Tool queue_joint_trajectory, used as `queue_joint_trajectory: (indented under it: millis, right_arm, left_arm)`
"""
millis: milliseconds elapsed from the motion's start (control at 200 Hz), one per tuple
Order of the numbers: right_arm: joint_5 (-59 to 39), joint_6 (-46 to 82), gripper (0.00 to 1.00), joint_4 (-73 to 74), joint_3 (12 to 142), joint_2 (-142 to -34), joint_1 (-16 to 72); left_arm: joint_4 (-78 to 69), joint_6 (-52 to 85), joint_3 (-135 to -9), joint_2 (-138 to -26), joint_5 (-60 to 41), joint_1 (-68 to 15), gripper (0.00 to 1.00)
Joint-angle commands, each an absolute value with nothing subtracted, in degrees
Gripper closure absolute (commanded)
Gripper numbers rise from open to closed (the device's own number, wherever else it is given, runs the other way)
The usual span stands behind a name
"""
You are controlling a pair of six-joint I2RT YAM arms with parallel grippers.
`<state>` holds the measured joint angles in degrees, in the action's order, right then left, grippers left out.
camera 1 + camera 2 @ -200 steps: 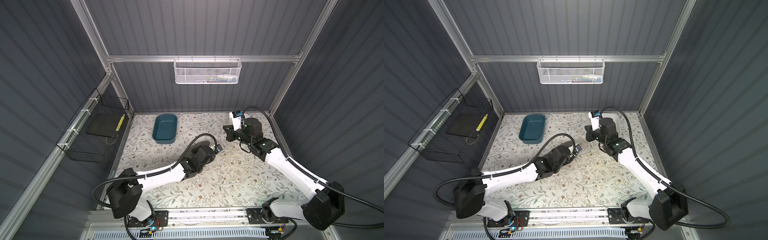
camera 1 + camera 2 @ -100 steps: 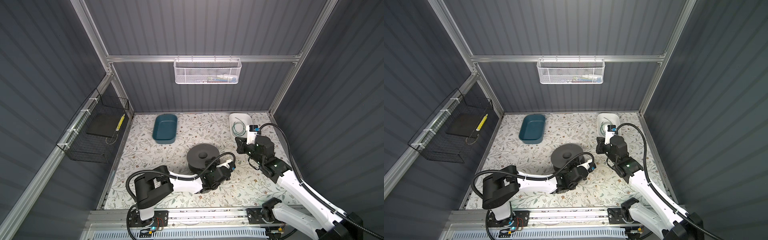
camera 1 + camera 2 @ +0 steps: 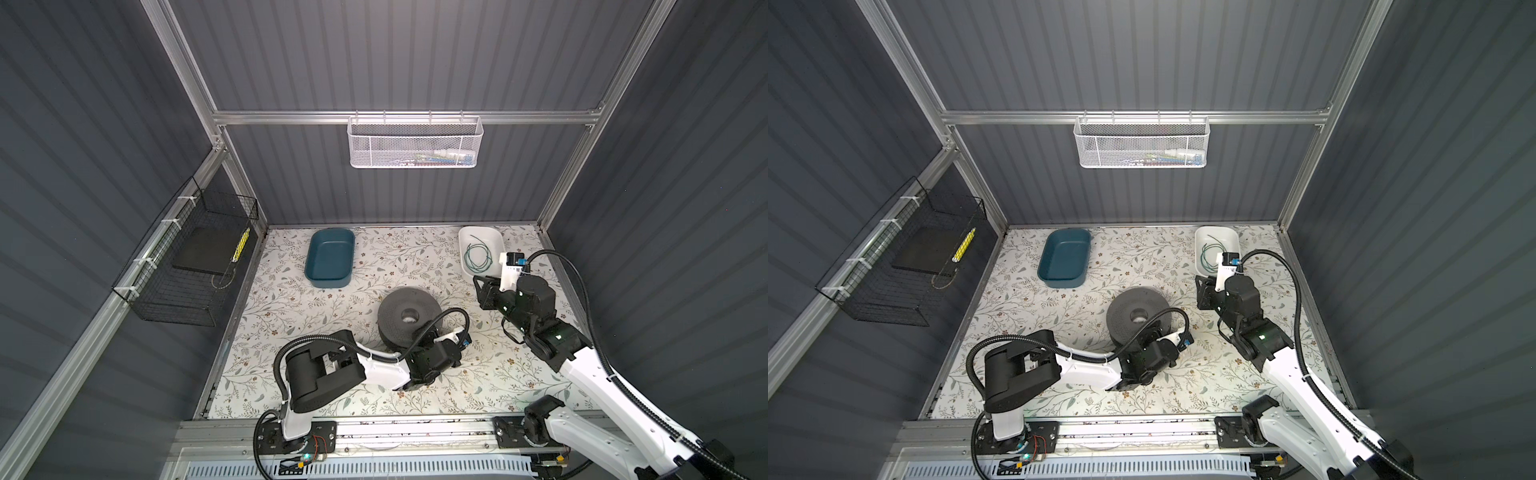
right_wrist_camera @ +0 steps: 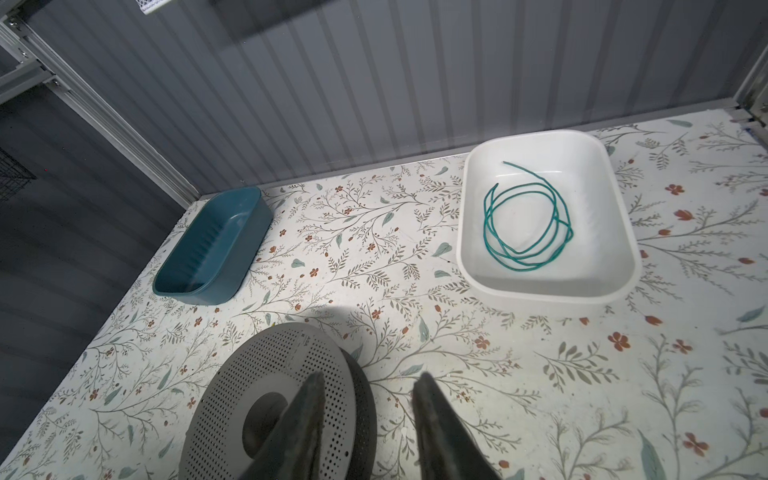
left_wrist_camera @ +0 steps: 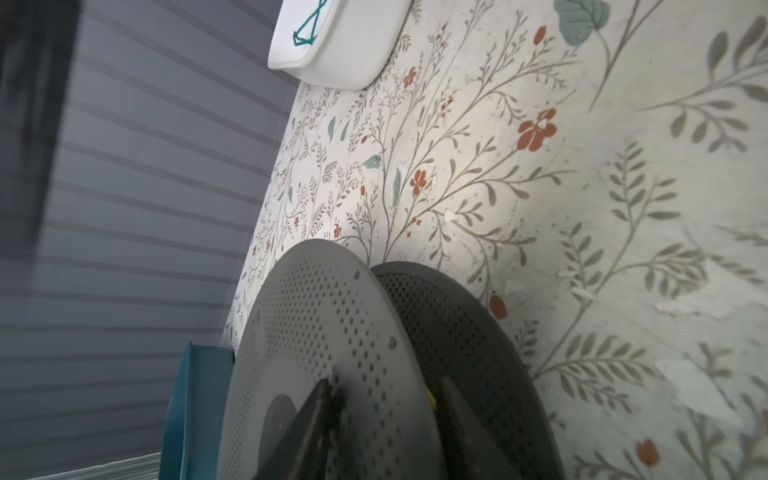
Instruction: Wrap the cables
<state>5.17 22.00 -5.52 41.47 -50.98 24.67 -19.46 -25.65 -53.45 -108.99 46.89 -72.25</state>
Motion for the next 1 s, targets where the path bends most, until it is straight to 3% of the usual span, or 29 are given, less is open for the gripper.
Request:
queue_joint_trajectory:
  millis: [0, 110, 265, 565, 660, 870, 995]
  right_arm:
    - [6.26, 21.49, 0.57, -7.27, 42.23, -49.80, 24.26]
    - [6.43, 21.36, 0.48, -8.31, 43.01, -49.08, 23.92]
    - [6.97, 21.18, 0.36, -9.85, 43.97, -47.71, 23.55]
    - [8.07, 21.43, 0.18, -12.26, 46.36, -44.92, 22.74]
    - [5.37, 21.49, 0.01, -12.14, 47.09, -44.44, 22.85]
    - [-3.65, 27.05, 0.01, -10.10, 48.88, -42.63, 22.95]
    - [-1.55, 24.77, 0.01, -6.13, 45.05, -43.71, 23.02]
  left_arm:
    - [-11.96, -21.72, -53.31, -108.65, 41.28, -72.32, 0.41]
    - [-6.78, -20.52, -54.54, -106.51, 39.41, -72.33, 0.31]
    - [2.06, -18.53, -57.60, -102.40, 34.88, -72.42, 0.01]
    - [16.35, -19.30, -66.85, -89.60, 27.00, -72.40, 0.01]
    - [18.71, -19.20, -69.97, -85.83, 26.17, -72.38, 0.01]
    - [9.15, -18.29, -64.66, -74.92, 36.23, -72.42, 0.01]
    - [0.26, -24.95, -57.48, -70.97, 41.11, -72.32, 0.01]
